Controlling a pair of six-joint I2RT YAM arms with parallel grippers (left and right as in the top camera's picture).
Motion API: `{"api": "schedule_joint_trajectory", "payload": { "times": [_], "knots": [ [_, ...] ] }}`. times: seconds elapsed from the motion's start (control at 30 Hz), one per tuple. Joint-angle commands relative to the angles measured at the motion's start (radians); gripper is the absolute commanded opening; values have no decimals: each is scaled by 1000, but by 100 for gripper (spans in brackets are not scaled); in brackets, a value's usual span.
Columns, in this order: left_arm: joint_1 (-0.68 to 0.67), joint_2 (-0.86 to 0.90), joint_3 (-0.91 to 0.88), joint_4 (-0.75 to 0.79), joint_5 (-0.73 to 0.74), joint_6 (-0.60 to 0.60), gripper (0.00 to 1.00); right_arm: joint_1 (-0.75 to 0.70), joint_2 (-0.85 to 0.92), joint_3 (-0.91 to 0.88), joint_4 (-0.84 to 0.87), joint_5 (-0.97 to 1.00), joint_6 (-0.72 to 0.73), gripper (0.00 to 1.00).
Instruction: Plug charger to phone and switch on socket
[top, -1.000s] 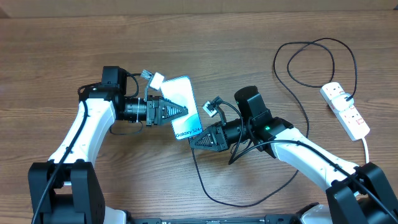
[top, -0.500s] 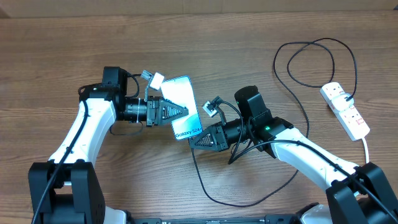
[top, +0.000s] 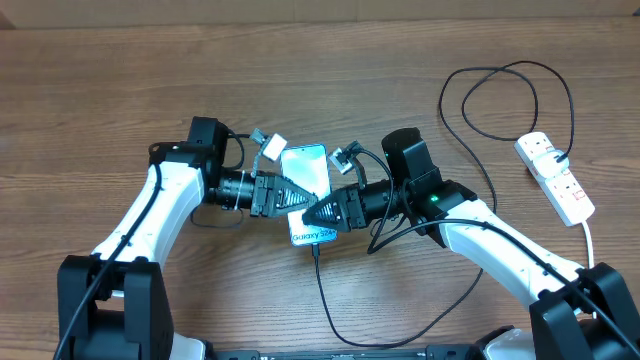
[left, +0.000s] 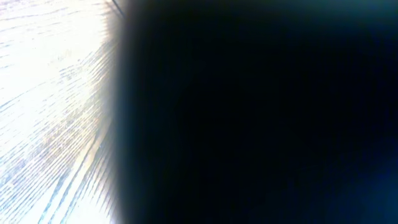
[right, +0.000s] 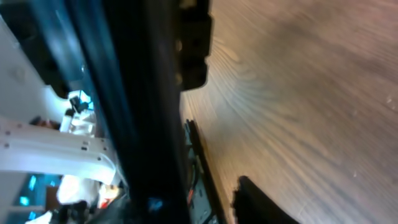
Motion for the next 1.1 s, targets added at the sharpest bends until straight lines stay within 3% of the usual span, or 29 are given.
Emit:
{"api": "schedule_joint_trajectory", "payload": {
  "times": [0.0, 0.13, 0.27, 0.57, 0.83, 1.07],
  "knots": [
    [-8, 1, -2, -4, 26, 2, 4, -29, -8, 23, -27, 29, 1, 56],
    [-8, 1, -2, -5, -17, -48, 4, -79, -8, 23, -80, 29, 0, 71],
    [-11, 1, -2, -4, -193, -159, 4, -139, -8, 23, -88, 29, 0, 79],
    [-76, 1, -2, 84, -505, -420, 4, -218, -8, 23, -98, 87, 0, 83],
    [-157, 8, -2, 220, -648, -494, 4, -209, -8, 23, -303, 150, 0, 93],
    [-157, 109, -2, 326, -578, -458, 4, -169, -8, 23, -386, 150, 0, 93]
  ]
}}
